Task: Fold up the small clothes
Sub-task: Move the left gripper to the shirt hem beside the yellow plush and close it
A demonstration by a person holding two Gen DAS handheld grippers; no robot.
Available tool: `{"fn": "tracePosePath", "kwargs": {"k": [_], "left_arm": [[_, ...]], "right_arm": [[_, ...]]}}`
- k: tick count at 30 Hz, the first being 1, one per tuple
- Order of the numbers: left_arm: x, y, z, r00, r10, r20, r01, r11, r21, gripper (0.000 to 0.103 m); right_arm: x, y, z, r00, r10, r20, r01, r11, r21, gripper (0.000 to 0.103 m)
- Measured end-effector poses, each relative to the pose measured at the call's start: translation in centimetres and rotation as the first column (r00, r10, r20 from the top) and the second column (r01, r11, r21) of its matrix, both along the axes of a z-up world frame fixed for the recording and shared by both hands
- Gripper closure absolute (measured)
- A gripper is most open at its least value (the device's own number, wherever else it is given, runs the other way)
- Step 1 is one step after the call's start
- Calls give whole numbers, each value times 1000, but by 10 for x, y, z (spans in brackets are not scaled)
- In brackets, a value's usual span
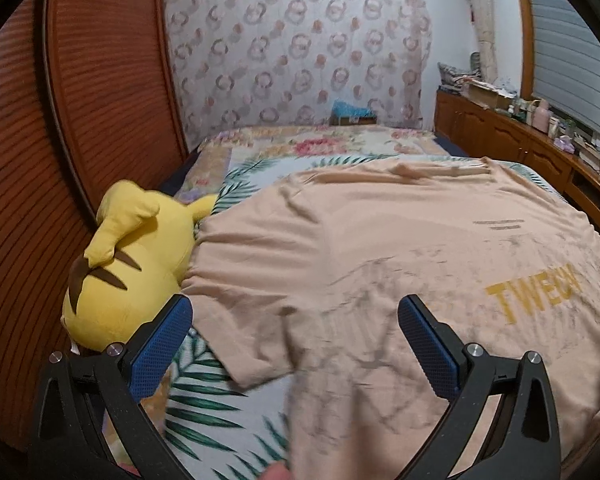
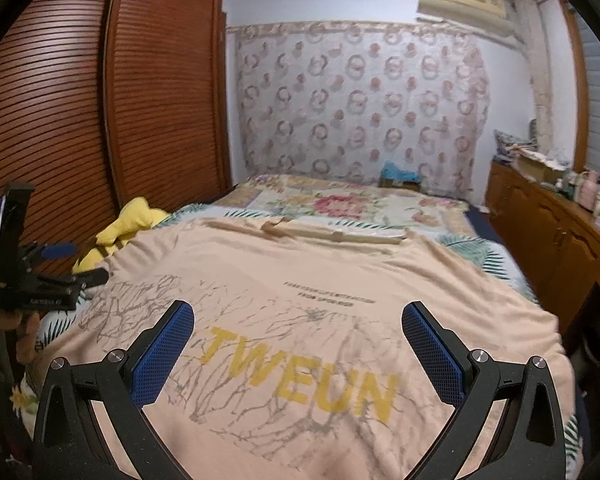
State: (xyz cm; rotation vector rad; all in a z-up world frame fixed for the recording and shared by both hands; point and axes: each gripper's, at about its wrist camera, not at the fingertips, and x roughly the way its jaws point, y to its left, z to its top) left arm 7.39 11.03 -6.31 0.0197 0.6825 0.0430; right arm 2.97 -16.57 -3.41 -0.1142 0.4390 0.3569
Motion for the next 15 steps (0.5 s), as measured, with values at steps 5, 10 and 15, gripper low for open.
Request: {"fn": "tracePosePath", "kwargs": {"k": [5, 10, 15], "left_arm": [[13, 30, -6, 999, 26, -32, -27, 999, -17, 3], [31, 59, -17, 995, 47, -91, -51, 998, -44, 15], [48, 76, -28, 987, 47, -151, -57, 997, -59, 32]], "right_arm": [[22, 4, -4, 998, 44, -34, -46, 998, -42, 0], [45, 4, -3, 992, 94, -89, -99, 993, -59, 0], [65, 5, 7, 979, 146, -139, -154, 987, -52, 0]]}}
